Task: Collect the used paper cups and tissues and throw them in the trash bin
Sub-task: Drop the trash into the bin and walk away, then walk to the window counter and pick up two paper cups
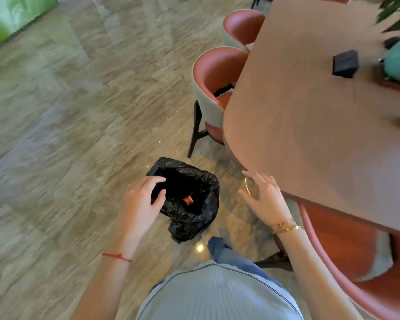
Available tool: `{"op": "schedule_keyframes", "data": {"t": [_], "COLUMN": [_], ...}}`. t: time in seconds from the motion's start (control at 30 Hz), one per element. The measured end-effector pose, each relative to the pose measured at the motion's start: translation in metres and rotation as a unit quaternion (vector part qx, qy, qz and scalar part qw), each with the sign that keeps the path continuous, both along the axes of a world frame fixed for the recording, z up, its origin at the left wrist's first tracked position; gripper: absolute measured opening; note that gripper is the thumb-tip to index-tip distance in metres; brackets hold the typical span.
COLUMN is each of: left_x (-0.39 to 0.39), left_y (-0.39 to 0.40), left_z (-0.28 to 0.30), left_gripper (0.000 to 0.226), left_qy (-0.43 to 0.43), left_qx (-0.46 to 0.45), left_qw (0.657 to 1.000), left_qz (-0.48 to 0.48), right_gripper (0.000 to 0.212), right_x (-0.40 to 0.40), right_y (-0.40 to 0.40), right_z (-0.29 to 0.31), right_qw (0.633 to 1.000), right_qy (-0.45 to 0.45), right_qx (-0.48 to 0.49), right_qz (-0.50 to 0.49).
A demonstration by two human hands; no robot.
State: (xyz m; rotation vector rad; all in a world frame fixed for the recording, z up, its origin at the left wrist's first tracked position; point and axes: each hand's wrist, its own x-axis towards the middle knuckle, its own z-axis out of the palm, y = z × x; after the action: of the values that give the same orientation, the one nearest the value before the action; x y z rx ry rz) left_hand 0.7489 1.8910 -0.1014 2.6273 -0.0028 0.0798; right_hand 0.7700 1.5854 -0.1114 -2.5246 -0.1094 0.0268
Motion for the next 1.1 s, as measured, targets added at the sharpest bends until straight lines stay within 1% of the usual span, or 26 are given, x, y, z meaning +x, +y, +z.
{"op": "schedule_keyframes", "data": {"t": [0.17,0.23,0.4,0.57,0.77,0.9,1.0,1.1], "left_x": [-0.028,-0.037,-0.062,-0.092,-0.139,-0.185,-0.229,-0.275], "left_y": [-0.010,-0.020,-0.066,-0.133,-0.244,-0.332,-0.400,-0.464], "left_z": [0.012,0.015,0.021,0.026,0.031,0.035,0.037,0.038], "left_gripper": [0.026,0.027,0.028,0.027,0.027,0.028,0.027,0.026], "left_qy": [-0.027,-0.019,-0.012,0.006,0.006,-0.004,-0.010,-0.014], "left_qx": [-0.020,-0.038,-0.035,-0.036,-0.029,-0.038,-0.052,-0.057], "left_qw": [0.993,0.989,0.962,0.921,0.863,0.819,0.787,0.754], "left_qz": [-0.109,-0.145,-0.270,-0.389,-0.505,-0.573,-0.615,-0.654], "right_gripper": [0.049,0.049,0.049,0.048,0.047,0.047,0.046,0.046], "right_x": [-0.098,-0.134,-0.222,-0.304,-0.393,-0.461,-0.517,-0.573], "right_y": [-0.005,-0.008,-0.023,-0.050,-0.105,-0.153,-0.192,-0.228], "right_z": [0.007,0.010,0.012,0.008,0.008,0.014,0.020,0.024], "right_qw": [0.994,0.989,0.965,0.928,0.876,0.838,0.807,0.776], "right_qy": [0.003,0.006,0.005,-0.002,-0.010,-0.010,-0.027,-0.022], "right_qx": [0.013,0.016,0.019,0.013,0.015,0.010,-0.001,-0.011], "right_qz": [-0.108,-0.146,-0.262,-0.372,-0.481,-0.546,-0.589,-0.631]}}
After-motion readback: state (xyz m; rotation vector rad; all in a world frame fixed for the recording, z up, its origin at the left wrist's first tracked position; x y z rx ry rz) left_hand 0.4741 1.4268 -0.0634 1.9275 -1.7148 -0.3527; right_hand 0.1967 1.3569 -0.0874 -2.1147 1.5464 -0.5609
